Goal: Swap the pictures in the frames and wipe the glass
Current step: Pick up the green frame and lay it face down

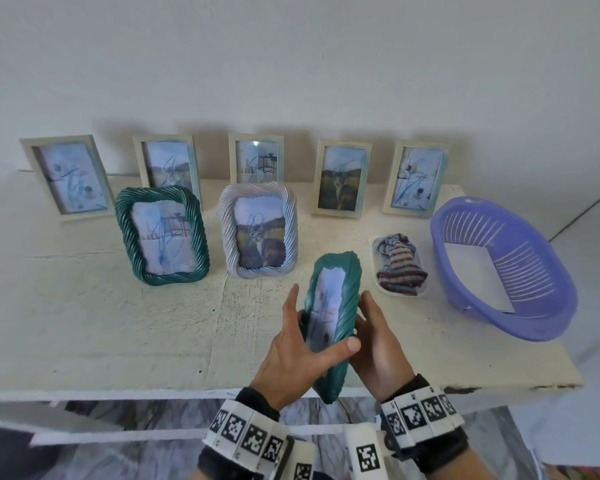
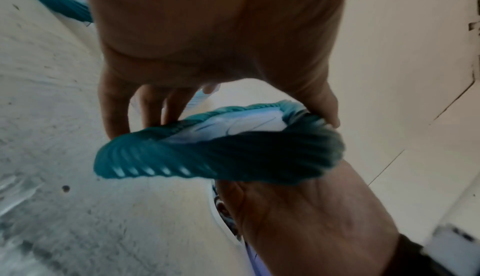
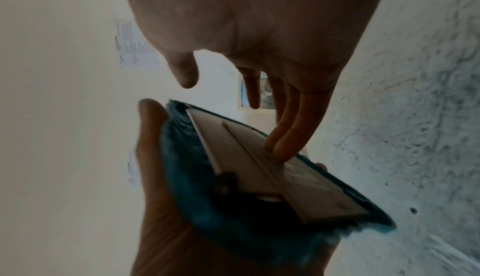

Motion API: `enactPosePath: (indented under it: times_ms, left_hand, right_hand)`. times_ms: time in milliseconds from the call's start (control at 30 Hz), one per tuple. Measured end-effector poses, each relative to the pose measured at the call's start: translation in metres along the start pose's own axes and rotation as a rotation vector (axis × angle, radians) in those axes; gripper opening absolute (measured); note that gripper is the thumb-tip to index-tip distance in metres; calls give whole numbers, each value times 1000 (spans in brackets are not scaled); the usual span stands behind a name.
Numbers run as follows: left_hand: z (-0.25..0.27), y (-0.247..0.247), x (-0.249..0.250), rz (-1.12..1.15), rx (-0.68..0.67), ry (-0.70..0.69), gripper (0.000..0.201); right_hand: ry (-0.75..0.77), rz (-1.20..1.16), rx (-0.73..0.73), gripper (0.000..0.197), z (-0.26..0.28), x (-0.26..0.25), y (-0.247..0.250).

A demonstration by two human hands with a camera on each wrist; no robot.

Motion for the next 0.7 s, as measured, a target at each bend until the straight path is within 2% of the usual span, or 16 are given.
enactPosePath:
  times_ms: [100, 267, 333, 400, 467, 533, 600, 700]
  left_hand:
    - [3, -1, -2, 64, -54, -34, 122]
    - [7, 18, -8, 205, -9, -107, 103]
    - [9, 33, -14, 282, 90, -127, 84]
    - [9, 47, -21, 308, 207, -131, 53]
    - [7, 55, -34, 253, 272, -92, 27]
    - [2, 58, -51, 139, 270, -31, 14]
    - [-2, 58, -67, 23, 256, 17, 12]
    - [-4, 57, -77, -98, 273, 39, 15]
  right_hand:
    - [-32, 25, 64, 68, -4, -4, 0]
    - [59, 150, 185, 44, -2, -18, 8]
    - [88, 199, 242, 40, -2, -19, 15]
    - [105, 260, 295, 35, -1, -20, 21]
    - [129, 317, 333, 26, 0, -20, 25]
    - [162, 421, 383, 15, -1, -18, 30]
    - [196, 590, 429, 8, -5, -14, 37]
    - [264, 855, 439, 10, -7, -9, 41]
Point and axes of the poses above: each hand's wrist, its own z-axis away from the middle knuckle, its own y-axis out of the back of the hand, x = y × z, the point moved 3 cm from there along -z, towards the middle knuckle, and after that the axes turned 10 degrees about -y, right-handed, at the moved point
